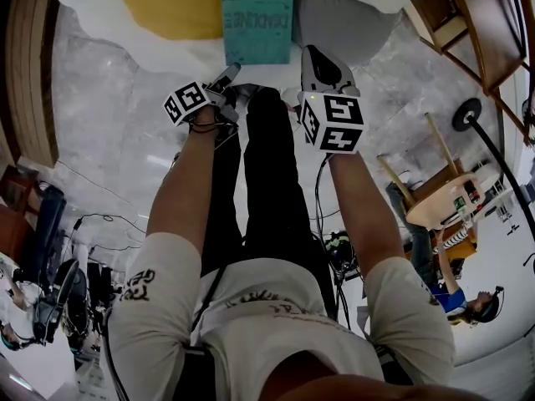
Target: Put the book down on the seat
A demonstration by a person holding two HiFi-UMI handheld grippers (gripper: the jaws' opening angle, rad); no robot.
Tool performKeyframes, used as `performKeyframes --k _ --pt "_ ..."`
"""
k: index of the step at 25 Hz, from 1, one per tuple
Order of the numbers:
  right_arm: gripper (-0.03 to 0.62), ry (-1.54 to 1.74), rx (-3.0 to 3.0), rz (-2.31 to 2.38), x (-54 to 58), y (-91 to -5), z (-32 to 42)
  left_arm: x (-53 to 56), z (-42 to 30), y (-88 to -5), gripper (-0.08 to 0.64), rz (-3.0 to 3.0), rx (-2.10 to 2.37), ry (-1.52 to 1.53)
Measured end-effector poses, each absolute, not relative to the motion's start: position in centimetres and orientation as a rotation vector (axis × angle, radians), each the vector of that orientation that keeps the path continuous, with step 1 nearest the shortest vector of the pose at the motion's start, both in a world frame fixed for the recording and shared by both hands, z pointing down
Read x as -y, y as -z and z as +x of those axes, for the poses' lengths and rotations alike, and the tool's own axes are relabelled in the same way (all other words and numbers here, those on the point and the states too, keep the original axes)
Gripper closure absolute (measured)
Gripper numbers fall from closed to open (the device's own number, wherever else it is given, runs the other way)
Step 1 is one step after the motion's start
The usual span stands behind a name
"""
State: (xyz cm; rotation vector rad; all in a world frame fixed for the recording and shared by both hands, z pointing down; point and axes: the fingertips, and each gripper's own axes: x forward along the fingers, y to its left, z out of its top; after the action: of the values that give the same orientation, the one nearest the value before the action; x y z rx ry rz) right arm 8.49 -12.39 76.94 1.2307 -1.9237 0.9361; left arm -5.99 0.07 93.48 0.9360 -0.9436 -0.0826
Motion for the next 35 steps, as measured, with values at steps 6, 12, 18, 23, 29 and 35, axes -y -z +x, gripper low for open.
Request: performKeyframes --k 6,12,18,23,29,35 --pt "0.565 -0.915 1.950 1.266 12.3 -73.1 7.8 2.2 -8.0 -88.2 0.503 1.190 1.057 -0.115" --pt "0.565 -0.903 1.995 1.342 13.1 -68.1 7.1 8.6 -8.1 -79.2 0.534 1.393 1.150 -0.114" --pt "0.565 -0.894 2.039 1.402 13.1 -63.7 7.0 13.8 -9.1 -69.7 0.538 1.569 1.314 -0.208" --pt "0.565 -0.574 2.130 1.427 14.6 -56.7 6.9 16.5 -9.4 -60.8 0.538 1.830 1.450 -0.429" --pt "0.565 -0.369 2.229 1.532 17.7 -45.7 6.9 19.2 -8.0 -49.3 0.538 2.088 1.577 -0.498" --pt "0.565 -0.297 2.293 1.704 20.9 -36.2 8.5 21.4 -7.1 -38.4 0.538 2.216 1.631 -0.440"
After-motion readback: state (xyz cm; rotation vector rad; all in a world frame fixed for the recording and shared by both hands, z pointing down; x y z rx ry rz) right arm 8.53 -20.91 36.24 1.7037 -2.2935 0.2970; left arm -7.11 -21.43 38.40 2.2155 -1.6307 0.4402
